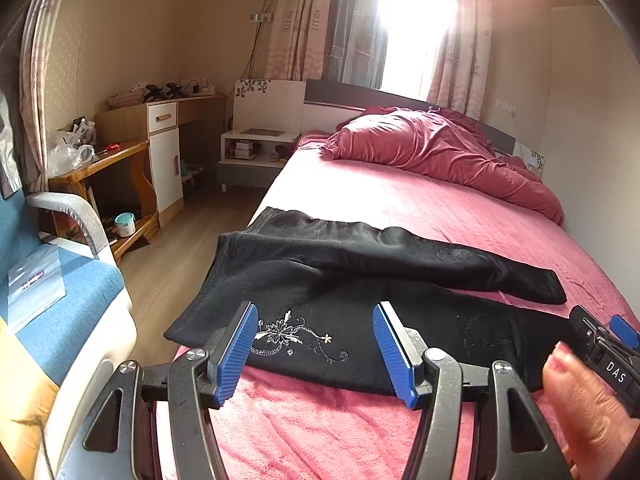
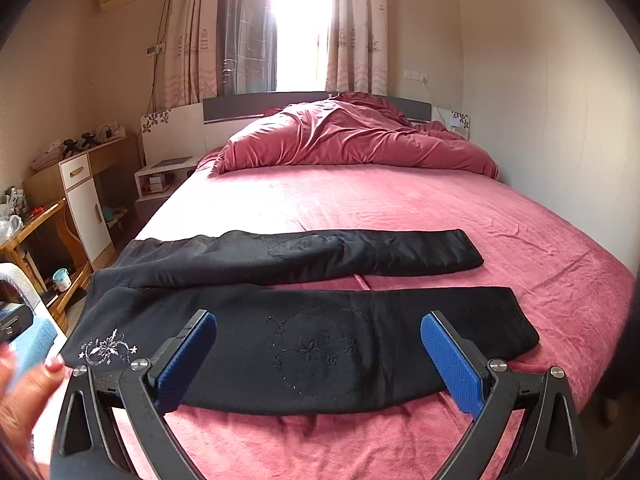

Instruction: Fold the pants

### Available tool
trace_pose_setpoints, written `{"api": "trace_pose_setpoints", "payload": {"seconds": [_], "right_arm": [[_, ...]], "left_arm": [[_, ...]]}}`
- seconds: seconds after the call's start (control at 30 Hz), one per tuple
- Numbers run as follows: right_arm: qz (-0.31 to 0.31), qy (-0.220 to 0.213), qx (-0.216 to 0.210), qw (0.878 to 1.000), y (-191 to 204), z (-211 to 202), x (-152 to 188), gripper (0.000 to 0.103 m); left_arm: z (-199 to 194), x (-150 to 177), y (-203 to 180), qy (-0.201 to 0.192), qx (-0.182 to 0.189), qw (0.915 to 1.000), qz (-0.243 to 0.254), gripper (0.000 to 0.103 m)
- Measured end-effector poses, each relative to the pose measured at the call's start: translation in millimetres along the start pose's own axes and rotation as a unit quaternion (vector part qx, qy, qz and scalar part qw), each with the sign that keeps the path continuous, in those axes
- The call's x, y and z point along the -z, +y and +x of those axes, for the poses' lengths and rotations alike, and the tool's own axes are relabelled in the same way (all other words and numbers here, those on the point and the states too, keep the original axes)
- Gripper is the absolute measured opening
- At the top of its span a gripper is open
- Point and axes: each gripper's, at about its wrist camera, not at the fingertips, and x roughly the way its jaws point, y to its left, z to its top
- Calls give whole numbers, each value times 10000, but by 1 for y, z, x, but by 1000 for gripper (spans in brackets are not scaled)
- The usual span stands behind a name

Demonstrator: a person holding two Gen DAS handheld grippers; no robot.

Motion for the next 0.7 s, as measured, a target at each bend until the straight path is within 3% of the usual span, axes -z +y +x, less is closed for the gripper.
{"api": "trace_pose_setpoints", "payload": {"seconds": [0.7], "right_arm": [[42, 125, -132, 9998, 9, 6, 3, 103]], "left_arm": [[-7, -6, -10, -262, 88, 9994, 219, 62]]}}
